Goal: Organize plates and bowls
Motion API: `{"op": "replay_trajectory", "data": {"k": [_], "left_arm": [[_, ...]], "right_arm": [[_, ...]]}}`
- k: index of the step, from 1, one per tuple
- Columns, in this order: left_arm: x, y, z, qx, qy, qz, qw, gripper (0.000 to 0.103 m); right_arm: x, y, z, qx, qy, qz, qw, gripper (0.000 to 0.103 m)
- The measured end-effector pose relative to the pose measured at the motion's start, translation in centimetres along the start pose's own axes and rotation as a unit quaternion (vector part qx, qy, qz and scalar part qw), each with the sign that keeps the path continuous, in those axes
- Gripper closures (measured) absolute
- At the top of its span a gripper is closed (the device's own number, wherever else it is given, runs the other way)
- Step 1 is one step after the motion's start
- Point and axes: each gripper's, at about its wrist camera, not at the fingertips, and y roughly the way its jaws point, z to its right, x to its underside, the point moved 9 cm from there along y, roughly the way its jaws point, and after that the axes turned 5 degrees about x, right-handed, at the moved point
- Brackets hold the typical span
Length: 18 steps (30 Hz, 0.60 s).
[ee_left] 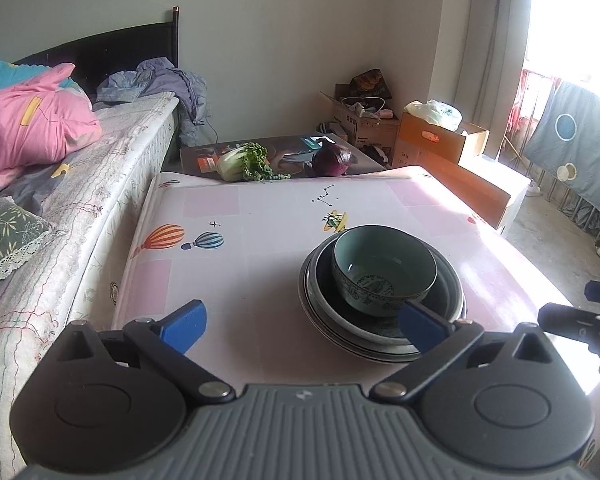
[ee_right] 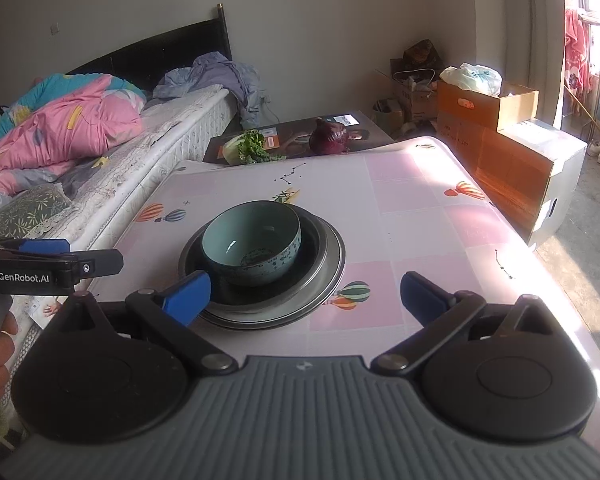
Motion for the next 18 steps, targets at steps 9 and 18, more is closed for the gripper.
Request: {"op": "replay_trajectory", "data": {"k": [9, 18], "left_arm": [[0.1, 0.0, -0.3, -0.039, 0.02, -0.009, 0.999, 0.0], [1.5, 1.6, -1.3, -0.044, -0.016, -0.061, 0.997, 0.0]], "right_arm": [[1.1, 0.6, -1.4, 0.026, -0.024, 0.0, 0.999, 0.001], [1.1, 2.1, -1.5, 0.006, 0.011, -0.023, 1.0, 0.001]]}}
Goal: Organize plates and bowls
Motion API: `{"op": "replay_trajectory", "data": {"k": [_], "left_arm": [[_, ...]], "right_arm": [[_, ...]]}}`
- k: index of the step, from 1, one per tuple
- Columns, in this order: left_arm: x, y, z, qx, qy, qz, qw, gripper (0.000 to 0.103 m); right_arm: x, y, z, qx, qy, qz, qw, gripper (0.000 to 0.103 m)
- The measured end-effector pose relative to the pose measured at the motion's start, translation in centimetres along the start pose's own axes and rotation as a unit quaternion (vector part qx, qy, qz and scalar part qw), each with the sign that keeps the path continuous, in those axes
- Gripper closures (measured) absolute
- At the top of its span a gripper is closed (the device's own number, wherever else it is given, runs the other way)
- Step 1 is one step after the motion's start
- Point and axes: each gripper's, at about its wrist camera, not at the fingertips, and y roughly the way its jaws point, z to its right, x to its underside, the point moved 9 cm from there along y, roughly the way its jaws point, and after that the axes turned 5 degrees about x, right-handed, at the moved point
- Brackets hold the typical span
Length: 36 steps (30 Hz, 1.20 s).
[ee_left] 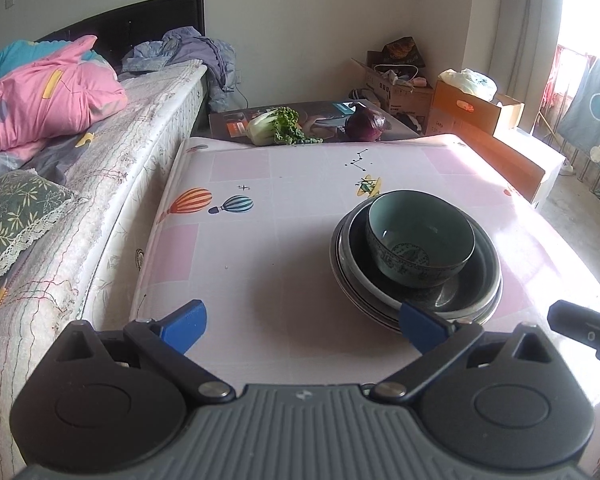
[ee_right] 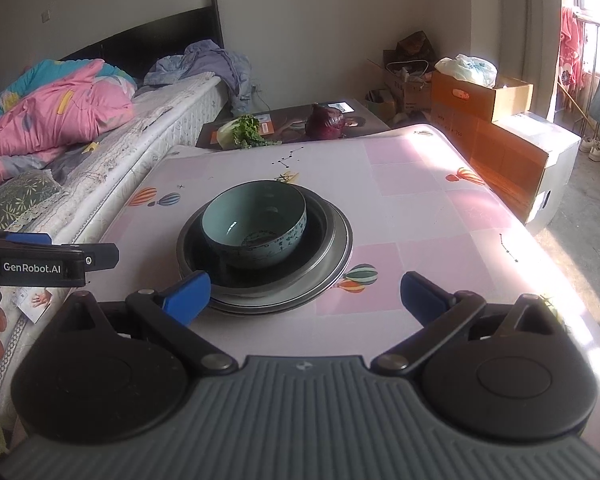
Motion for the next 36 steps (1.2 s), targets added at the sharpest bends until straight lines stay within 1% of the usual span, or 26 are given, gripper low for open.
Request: {"op": "replay_trajectory", "data": {"k": [6, 9, 17, 23, 36], "left_arm": [[1.4, 1.3, -0.4, -0.003, -0.012, -0.045, 0.9989, 0.0], [1.8, 1.6, -0.5, -0.007, -0.013, -0.054, 0.9984, 0.0], [1.5, 1.4, -0.5, -0.016, -0.011, -0.053, 0.9984, 0.0], [1.5, 1.3, -0.5, -0.017, -0.011, -0.055, 0.9983, 0.0], [1.5, 1.2, -0.4, -0.014, -0.012, -0.057, 0.9982, 0.0]], "right_arm": [[0.0, 1.4, -0.4, -0.012, 0.019, -0.031, 0.999, 0.001], [0.1, 1.8, -0.5, -0.013, 0.023, -0.036, 0.999, 0.001], [0.6, 2.7, -1.2, -0.002, 0.003, -0.051, 0.999, 0.001], [1.2, 3.4, -1.4, 0.001, 0.008, -0.064, 0.998, 0.001], [0.9, 3.0, -1.6, 0.0, 0.005, -0.06, 0.998, 0.001]]}}
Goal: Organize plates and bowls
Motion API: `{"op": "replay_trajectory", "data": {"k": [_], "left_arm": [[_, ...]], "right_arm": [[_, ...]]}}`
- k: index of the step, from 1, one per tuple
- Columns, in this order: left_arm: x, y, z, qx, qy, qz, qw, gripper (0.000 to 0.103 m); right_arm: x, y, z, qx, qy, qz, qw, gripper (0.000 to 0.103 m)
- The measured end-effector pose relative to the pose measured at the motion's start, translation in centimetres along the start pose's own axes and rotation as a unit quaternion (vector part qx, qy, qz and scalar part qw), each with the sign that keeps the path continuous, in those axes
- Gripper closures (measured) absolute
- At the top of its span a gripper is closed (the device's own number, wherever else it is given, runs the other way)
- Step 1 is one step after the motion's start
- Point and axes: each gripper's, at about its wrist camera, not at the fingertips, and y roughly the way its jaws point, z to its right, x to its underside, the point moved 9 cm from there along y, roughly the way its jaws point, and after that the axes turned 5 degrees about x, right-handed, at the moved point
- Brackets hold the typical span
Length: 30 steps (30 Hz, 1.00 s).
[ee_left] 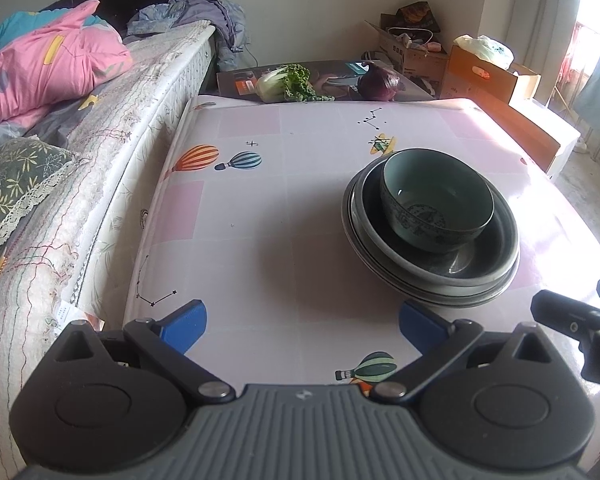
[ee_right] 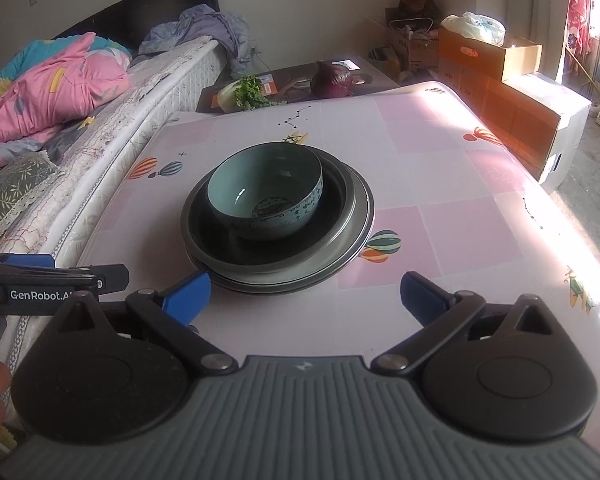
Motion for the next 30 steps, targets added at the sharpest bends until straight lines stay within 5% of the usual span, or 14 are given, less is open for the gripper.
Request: {"op": "replay_trajectory", "data": {"k": [30], "left_arm": [[0.14, 0.35, 0.16, 0.003, -0.002, -0.007, 1.0, 0.0]], "right_arm": [[0.2, -0.07, 0.23, 0.002, 0.001, -0.005, 1.0, 0.001]]}}
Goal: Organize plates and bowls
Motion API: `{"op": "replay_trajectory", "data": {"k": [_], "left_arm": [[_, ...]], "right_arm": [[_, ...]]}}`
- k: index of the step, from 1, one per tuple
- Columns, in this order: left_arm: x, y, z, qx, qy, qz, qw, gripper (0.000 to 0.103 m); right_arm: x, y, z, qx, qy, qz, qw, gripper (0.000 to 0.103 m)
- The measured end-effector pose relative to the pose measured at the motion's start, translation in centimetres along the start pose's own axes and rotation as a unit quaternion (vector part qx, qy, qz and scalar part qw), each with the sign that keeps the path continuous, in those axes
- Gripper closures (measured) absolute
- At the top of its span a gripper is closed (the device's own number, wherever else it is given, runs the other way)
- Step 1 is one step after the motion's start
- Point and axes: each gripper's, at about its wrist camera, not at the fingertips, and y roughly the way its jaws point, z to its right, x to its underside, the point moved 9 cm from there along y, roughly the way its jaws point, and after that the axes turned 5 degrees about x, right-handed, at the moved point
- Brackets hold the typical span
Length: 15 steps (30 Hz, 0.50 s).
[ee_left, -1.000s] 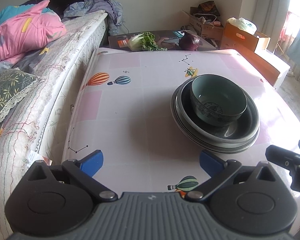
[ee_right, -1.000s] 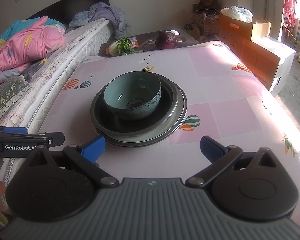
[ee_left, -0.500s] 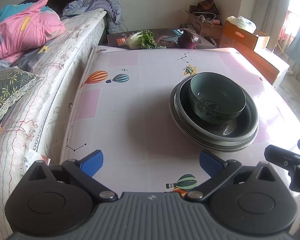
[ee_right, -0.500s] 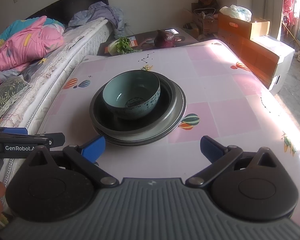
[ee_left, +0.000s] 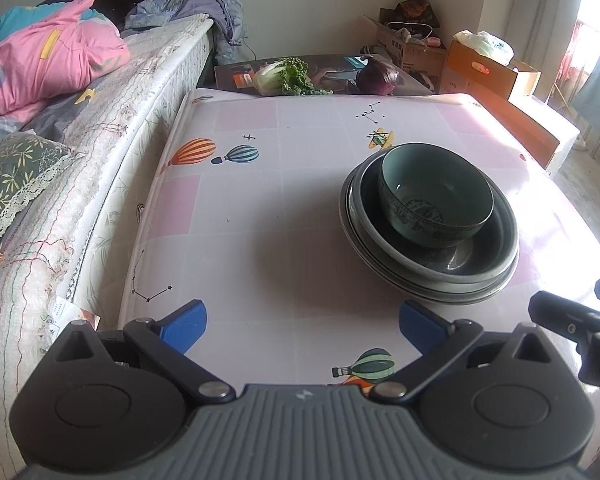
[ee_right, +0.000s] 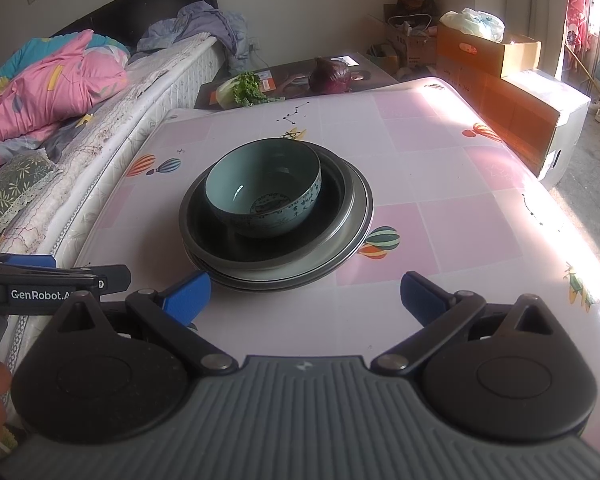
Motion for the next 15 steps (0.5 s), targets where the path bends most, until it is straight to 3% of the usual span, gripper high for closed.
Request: {"op": "replay_trajectory", "data": {"k": [15], "left_arm": [[-0.02, 0.09, -0.08, -0.001, 0.001, 0.0, 1.0, 0.0]], "right_arm": [[0.06, 0.2, -0.11, -0.001, 0.0, -0.001, 1.0, 0.001]]}}
